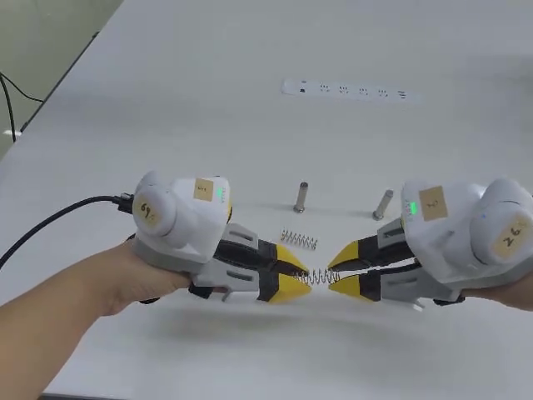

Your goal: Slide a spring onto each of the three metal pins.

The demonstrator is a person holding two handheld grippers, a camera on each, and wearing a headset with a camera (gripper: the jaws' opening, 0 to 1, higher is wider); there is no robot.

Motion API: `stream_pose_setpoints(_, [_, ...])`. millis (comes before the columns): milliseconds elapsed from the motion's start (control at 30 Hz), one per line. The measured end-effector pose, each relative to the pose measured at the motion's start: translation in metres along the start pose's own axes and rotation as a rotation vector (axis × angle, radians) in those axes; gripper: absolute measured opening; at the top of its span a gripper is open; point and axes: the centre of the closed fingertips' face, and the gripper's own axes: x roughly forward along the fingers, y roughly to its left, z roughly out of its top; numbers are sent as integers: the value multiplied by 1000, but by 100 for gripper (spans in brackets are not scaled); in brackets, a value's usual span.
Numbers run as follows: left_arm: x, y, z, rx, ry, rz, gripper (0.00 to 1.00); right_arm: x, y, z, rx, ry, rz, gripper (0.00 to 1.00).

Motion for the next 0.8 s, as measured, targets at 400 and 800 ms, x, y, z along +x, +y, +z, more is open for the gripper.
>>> stream_pose_setpoints(400, [1,1,-4,-2,5,13,2,-1,1,11,28,-43,7,7])
stream_pose_setpoints(800, [2,1,-6,-1,16,21,2,0,1,28,48,-107,5,7])
